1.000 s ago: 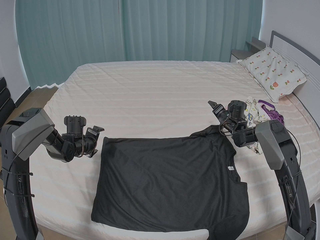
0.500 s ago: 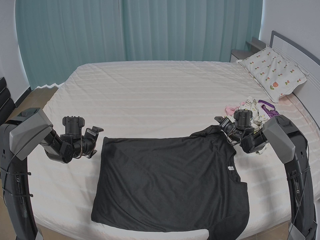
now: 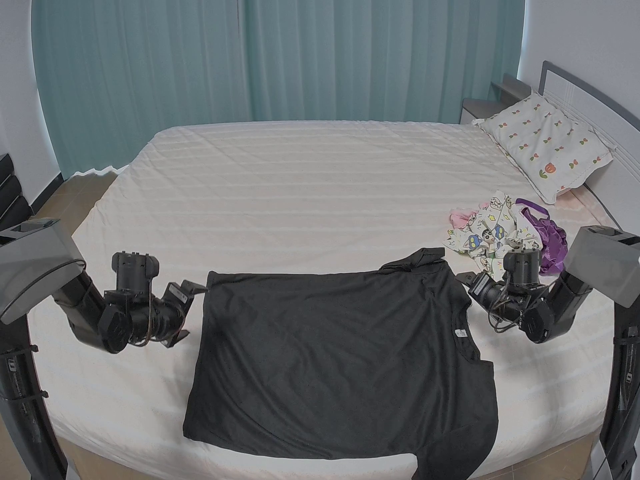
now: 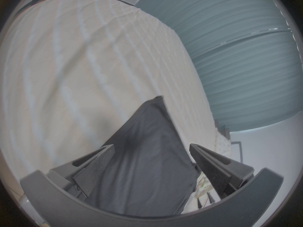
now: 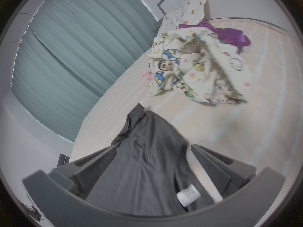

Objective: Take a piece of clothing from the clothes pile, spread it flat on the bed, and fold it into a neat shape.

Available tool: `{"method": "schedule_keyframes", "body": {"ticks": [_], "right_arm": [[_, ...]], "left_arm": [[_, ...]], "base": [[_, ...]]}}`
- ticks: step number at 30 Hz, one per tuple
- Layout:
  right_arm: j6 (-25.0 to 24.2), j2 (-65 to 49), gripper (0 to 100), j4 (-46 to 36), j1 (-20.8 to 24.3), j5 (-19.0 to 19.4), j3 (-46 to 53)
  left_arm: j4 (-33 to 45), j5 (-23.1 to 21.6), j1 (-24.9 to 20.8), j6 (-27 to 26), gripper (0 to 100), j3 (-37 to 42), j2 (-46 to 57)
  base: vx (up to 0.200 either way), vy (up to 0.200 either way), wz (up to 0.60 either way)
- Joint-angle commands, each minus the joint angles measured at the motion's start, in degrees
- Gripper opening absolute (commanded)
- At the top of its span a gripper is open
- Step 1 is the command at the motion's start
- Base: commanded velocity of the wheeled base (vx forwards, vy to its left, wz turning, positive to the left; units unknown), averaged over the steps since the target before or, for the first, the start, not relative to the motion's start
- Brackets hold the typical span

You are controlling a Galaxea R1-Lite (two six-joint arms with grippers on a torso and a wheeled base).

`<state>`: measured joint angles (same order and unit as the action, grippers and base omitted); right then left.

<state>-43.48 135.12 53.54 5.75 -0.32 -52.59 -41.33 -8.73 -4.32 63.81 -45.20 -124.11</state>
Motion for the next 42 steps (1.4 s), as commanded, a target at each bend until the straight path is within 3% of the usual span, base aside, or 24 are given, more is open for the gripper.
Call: {"method": "schedule_keyframes", "body": {"ticks": [1, 8, 19, 24, 30, 42], "right_arm": [[0.51, -11.55, 100, 8.07, -0.30, 0.14, 17.79], [0.59, -11.55, 100, 14.13, -0.22, 0.23, 25.08], [0.24, -9.96, 100, 20.37, 1.98, 0.49, 33.78], [-2.92, -7.68, 100, 27.85, 4.09, 0.58, 38.79], [-3.27, 0.49, 100, 36.46, 3.83, 0.14, 41.08], [-3.45, 0.85, 100, 36.20, 3.47, 0.58, 43.89]], "left_arm": [[-1.13, -1.64, -2.01, -4.92, 100, 16.20, 9.59], [-1.13, -1.55, -6.14, -6.24, 100, 21.91, 11.44], [-1.13, -0.59, -6.93, -10.28, 100, 24.11, 10.21], [-2.09, 4.33, -7.90, -10.37, 100, 21.65, 5.90], [-7.37, 11.80, -9.66, -10.28, 100, 17.69, -1.75], [-7.98, 16.99, -9.75, -12.74, 100, 12.86, -7.81]], "base": [[-0.200, 0.000, 0.00], [-0.200, 0.000, 0.00], [-0.145, 0.000, 0.00], [0.000, 0.000, 0.00], [0.000, 0.000, 0.00], [0.000, 0.000, 0.00]]}}
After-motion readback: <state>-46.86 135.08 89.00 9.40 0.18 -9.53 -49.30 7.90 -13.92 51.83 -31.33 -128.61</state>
